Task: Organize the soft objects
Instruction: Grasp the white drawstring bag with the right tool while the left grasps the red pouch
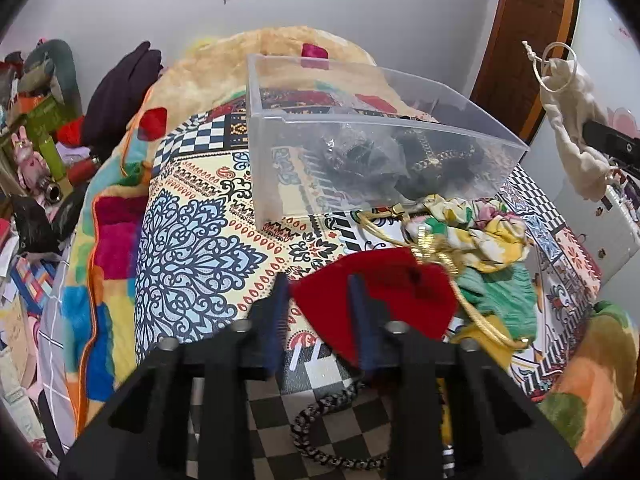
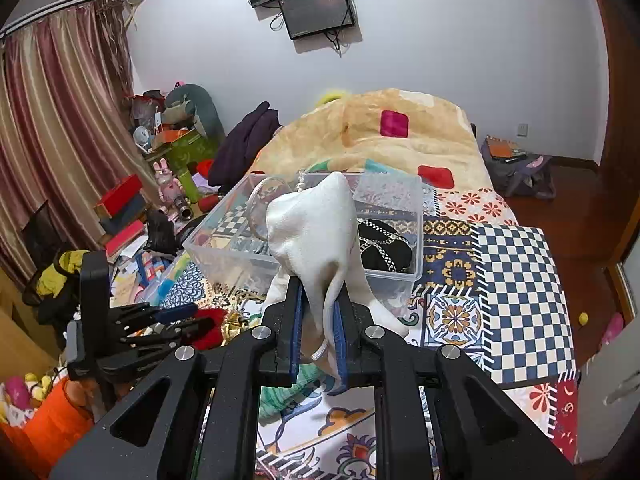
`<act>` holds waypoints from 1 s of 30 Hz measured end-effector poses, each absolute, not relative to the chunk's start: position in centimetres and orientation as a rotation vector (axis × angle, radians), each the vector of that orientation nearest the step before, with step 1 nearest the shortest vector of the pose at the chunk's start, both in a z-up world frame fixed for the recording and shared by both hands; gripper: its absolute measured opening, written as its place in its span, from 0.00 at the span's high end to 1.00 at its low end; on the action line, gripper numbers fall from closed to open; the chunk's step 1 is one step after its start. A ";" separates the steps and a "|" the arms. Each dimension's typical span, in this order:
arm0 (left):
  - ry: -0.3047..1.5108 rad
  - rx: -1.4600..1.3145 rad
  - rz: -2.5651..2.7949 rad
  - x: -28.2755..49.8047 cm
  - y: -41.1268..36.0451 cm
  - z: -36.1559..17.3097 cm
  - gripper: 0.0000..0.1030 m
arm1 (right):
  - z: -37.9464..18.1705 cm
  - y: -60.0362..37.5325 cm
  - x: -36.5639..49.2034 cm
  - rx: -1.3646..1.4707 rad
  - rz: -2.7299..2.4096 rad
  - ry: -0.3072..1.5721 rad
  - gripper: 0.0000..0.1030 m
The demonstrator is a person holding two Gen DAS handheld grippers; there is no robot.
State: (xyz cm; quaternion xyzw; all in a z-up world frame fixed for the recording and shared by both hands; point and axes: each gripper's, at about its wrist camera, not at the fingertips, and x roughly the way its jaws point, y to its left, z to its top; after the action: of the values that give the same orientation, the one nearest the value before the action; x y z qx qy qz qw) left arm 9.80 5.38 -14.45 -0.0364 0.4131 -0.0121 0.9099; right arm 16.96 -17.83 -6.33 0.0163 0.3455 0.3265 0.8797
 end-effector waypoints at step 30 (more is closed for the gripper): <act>0.921 -0.095 -0.186 11.3 1.9 -14.0 0.56 | -6.5 -18.2 16.9 0.057 0.686 0.726 0.85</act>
State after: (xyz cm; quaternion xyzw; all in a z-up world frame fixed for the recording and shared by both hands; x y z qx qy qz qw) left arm 11.29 1.90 -14.03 -0.0456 0.4435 -0.0894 0.8906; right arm 16.92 -18.18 -6.51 0.0274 0.3481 0.3289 0.8774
